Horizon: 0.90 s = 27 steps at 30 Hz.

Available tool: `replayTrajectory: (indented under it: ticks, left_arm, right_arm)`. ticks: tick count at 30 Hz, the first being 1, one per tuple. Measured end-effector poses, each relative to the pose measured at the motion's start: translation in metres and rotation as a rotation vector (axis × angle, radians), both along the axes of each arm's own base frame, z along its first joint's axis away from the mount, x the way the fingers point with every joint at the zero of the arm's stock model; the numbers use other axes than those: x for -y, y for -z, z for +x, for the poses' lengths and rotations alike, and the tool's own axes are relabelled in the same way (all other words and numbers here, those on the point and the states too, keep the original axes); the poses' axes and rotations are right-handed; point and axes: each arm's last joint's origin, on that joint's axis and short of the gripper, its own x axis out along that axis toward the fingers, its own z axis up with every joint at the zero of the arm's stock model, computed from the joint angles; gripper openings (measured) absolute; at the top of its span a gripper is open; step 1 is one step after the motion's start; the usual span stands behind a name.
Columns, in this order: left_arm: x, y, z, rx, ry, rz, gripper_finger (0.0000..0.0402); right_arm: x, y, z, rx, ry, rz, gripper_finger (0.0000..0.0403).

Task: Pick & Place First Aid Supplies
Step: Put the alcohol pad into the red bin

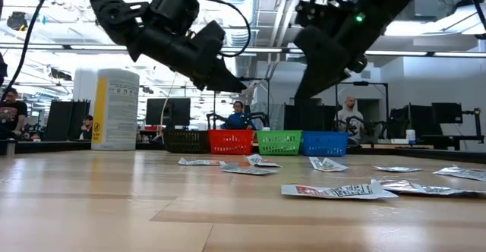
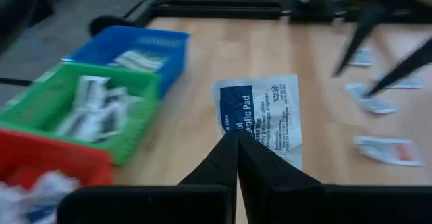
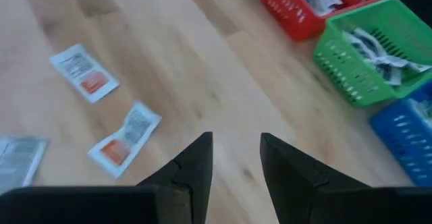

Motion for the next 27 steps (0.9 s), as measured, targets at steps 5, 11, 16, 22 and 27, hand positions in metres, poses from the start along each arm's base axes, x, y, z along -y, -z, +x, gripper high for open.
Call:
replayTrajectory:
  ticks: [5,11,16,22,27]
  left_arm:
    - [-0.035,-0.006,-0.004,-0.017,-0.09,0.037,0.0008]
    - [-0.075,-0.012,-0.016,0.005,-0.178,0.029,0.0008]
    - [-0.1,-0.013,-0.028,0.004,-0.218,0.042,0.0007]
    - [-0.113,-0.013,-0.036,0.006,-0.221,0.041,0.0011]
    - [-0.121,-0.01,-0.04,0.002,-0.247,0.039,0.001]
  right_arm:
    - [0.016,-0.004,-0.001,-0.031,0.032,-0.005,0.0118]
    - [0.033,-0.007,-0.002,-0.049,0.069,-0.013,0.0118]
    - [0.045,-0.009,-0.004,-0.063,0.109,-0.015,0.0118]
    - [0.057,-0.009,-0.004,-0.075,0.137,-0.018,0.0118]
    - [0.065,-0.009,-0.003,-0.08,0.145,0.015,0.0118]
